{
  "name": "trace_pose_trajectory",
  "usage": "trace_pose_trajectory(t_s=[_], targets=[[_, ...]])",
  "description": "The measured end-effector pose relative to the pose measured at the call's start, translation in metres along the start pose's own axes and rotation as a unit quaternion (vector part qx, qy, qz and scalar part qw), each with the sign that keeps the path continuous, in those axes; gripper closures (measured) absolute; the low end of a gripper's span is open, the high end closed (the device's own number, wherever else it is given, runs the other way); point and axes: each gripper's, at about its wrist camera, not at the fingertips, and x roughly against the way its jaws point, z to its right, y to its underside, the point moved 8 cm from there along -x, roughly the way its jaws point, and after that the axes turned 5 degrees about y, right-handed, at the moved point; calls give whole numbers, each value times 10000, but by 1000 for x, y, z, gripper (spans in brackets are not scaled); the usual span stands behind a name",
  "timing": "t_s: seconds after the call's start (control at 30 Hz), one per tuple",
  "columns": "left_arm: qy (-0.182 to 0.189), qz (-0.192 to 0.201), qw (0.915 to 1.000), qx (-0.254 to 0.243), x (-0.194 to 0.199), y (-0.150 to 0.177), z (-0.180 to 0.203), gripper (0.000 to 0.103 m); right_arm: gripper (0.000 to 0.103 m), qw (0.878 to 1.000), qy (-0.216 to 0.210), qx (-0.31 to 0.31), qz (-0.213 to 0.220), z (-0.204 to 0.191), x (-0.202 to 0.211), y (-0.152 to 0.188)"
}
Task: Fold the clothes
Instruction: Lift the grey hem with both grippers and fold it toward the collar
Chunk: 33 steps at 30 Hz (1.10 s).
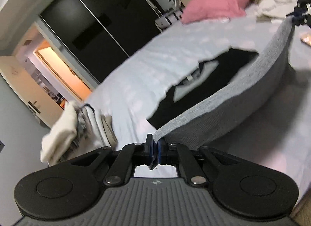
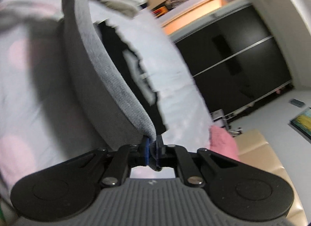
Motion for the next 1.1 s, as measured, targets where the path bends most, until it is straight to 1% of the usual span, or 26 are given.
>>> trace_pose_trajectory(t_s=[0.1,0.2,0.27,0.37,0.5,0.67,0.9,1.0,1.1], targets=[[24,83,10000,-50,-2,-24,-17,100,96,9998,52,-195,-13,23,-6,-9],[147,34,9999,-57,-17,-45,-30,100,96,9996,79,-269,-16,44,-26,-17],[247,-110,9996,18,-39,-52,-40,100,96,9995,55,-307,-25,55,-41,-24],[500,-285,9981,239,-70,-58,-52,100,96,9992,-21,-394,-73,69,-68,-33],[608,-568,9961,305,-110,-62,-64,100,96,9993,-123,-325,-163,79,-108,-42],[671,-934,9931,243,-171,-65,-72,100,96,9991,-285,-48,-301,78,-181,-52],[826,-1262,9886,-31,-255,-63,-73,100,95,9967,-578,-8,-568,65,-285,-56],[934,-1382,9859,-94,-289,-58,-69,100,95,9936,-838,-35,-752,52,-328,-51],[1062,-1442,9837,-165,-314,-52,-64,100,95,9911,-1012,66,-868,35,-354,-40]])
